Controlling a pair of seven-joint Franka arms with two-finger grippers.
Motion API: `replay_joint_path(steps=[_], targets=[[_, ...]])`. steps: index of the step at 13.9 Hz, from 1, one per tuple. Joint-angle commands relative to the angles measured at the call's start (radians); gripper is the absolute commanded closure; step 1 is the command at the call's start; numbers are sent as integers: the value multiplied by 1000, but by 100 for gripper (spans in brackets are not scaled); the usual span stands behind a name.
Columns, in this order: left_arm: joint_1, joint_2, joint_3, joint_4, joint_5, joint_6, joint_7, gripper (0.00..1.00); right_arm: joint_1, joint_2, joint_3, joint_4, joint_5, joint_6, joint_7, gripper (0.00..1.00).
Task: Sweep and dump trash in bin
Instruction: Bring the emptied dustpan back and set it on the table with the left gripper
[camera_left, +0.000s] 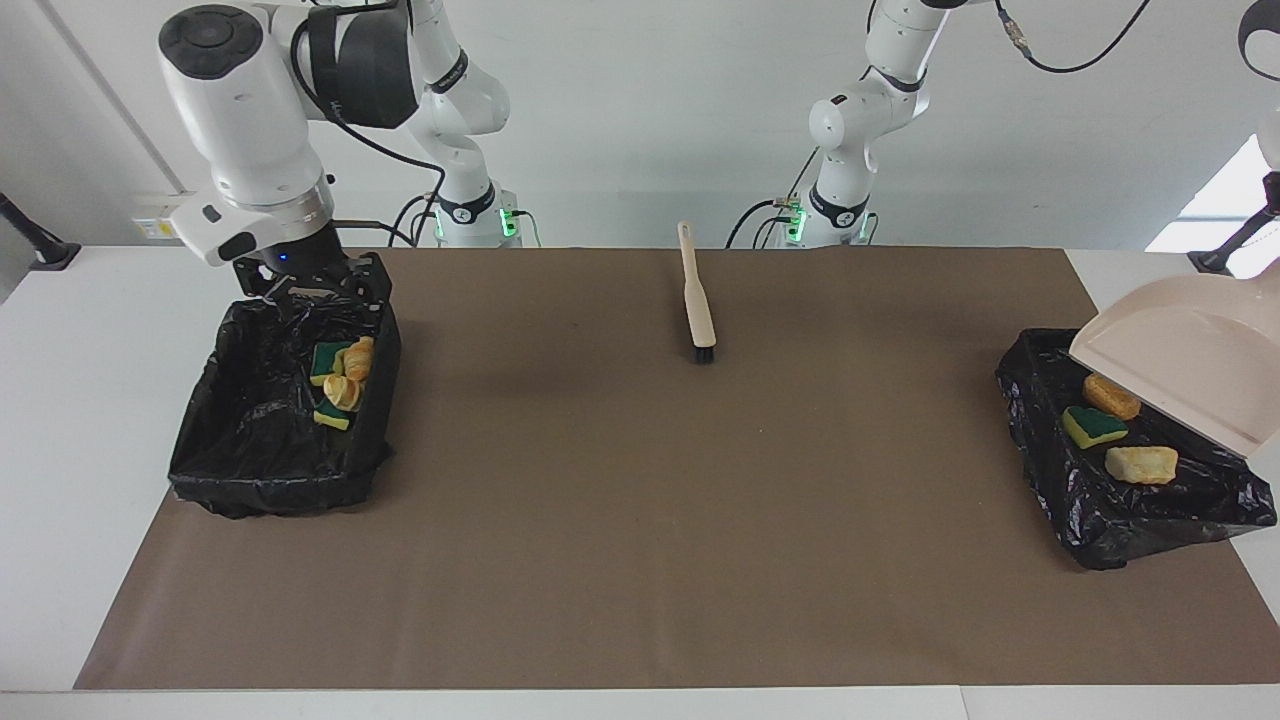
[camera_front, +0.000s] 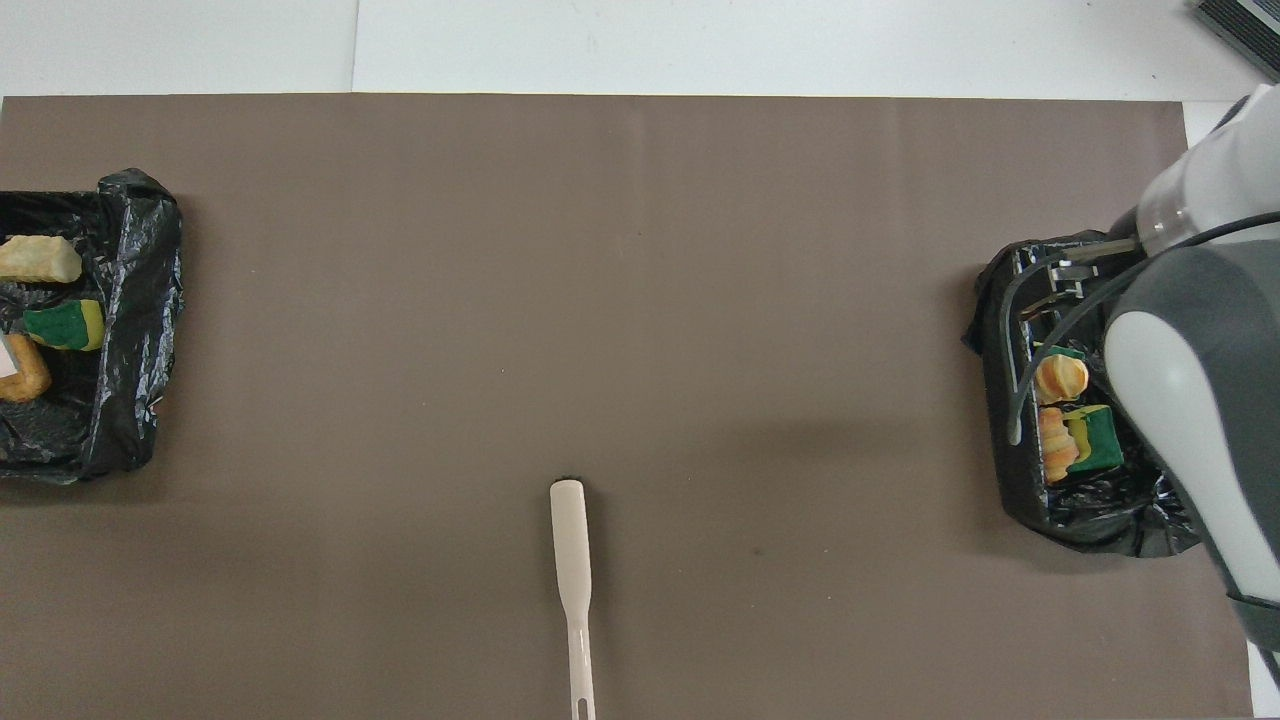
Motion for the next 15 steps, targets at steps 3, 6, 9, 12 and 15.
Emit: replay_joint_path(steps=[3,6,9,12,15], targets=[[-107,-41,5,-41,-179,-142,-413,100,11,-87,-91,-18,95,-31,-6,0],[-236,-97,5,-175,-314,-116,-749,100,10,-110,-89,-53,98,-39,20,0],[-396,-104,5,-252,-401,-33,-1067,100,20,-110,-79,-51,97,-42,15,0],[-528,-99,5,-349,-461,144,-1277,100,17,-109,-79,-50,97,-39,19,0],[-658,-39,5,-398,-486,287,-1431,100,14,-109,-79,-50,97,-40,19,0]])
